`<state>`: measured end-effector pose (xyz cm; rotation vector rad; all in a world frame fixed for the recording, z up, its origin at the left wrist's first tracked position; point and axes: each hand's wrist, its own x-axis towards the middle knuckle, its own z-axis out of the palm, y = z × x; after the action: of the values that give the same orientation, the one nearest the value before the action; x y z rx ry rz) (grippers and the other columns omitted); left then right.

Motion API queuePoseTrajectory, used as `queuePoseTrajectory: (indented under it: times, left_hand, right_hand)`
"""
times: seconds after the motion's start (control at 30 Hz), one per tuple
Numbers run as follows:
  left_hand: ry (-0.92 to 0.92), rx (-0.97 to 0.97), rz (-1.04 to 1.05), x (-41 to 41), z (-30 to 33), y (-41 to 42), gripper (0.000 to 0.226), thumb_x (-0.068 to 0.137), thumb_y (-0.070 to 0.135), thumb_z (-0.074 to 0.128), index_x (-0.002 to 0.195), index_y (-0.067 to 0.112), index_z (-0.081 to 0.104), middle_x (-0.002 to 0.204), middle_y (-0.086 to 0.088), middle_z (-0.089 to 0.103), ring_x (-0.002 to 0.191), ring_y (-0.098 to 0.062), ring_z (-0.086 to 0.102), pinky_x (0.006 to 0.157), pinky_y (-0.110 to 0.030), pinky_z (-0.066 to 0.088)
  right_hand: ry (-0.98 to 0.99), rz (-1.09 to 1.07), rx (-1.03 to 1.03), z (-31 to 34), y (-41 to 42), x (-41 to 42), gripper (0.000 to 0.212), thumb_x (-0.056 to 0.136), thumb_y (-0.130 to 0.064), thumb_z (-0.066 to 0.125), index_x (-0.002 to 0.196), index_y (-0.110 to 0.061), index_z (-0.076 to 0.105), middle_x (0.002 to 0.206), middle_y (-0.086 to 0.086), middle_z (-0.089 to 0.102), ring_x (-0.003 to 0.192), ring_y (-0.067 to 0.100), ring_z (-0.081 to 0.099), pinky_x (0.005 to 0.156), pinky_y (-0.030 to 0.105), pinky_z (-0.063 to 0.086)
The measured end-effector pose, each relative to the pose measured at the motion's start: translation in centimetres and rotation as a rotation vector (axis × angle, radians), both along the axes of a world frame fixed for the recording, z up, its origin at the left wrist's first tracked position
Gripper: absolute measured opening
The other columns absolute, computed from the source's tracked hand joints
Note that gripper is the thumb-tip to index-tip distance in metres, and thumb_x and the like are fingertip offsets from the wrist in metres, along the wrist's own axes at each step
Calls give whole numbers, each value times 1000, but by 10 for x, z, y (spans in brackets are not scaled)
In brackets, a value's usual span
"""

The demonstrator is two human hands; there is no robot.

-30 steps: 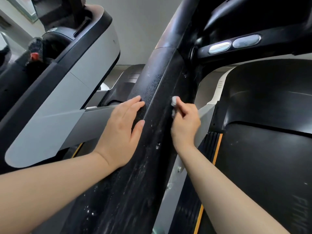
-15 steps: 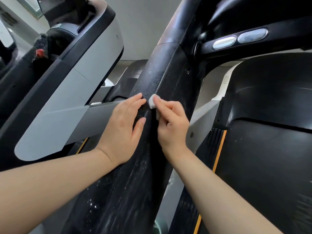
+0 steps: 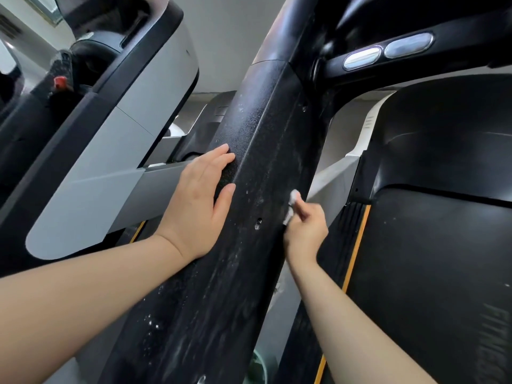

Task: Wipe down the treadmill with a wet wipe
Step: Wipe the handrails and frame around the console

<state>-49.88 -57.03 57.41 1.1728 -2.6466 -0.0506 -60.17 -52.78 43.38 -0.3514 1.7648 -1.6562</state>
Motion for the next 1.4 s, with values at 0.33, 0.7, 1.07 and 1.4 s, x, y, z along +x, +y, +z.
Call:
queuePoseTrajectory:
  times: [0.33, 0.7, 1.07, 1.4]
  left_hand:
    - [5, 6, -5, 1, 0, -1, 49, 91, 29, 37, 132, 5, 47, 141, -9, 43, 130, -23, 38, 112, -21, 20]
    - [10, 4, 3, 2, -1, -2, 49, 91, 29, 37, 133, 6, 46, 141, -8, 43, 131, -23, 38, 111, -14, 17]
    - [7, 16, 5, 1, 1, -1, 49, 91, 30, 37, 134, 7, 46, 142, -7, 43, 131, -21, 37, 111, -13, 15]
    - [10, 12, -1, 1, 0, -2, 50, 91, 31, 37, 133, 7, 47, 142, -8, 43, 131, -22, 36, 109, -10, 12]
  right_hand:
    - [219, -3, -264, 8, 38, 45, 31, 88, 2, 58, 113, -13, 67, 82, -8, 53, 81, -6, 50, 77, 12, 43]
    - [-128, 43, 34, -16, 51, 49, 29, 95, -9, 53, 112, -30, 62, 78, -7, 50, 72, 3, 48, 73, 3, 38]
    - [-311, 56, 134, -10, 76, 65, 26, 94, -9, 55, 101, -30, 67, 79, -4, 54, 69, -8, 52, 70, 1, 39]
    - [-144, -46, 60, 3, -33, -26, 30, 95, -7, 54, 121, -15, 64, 114, -2, 64, 92, 1, 54, 80, 6, 38]
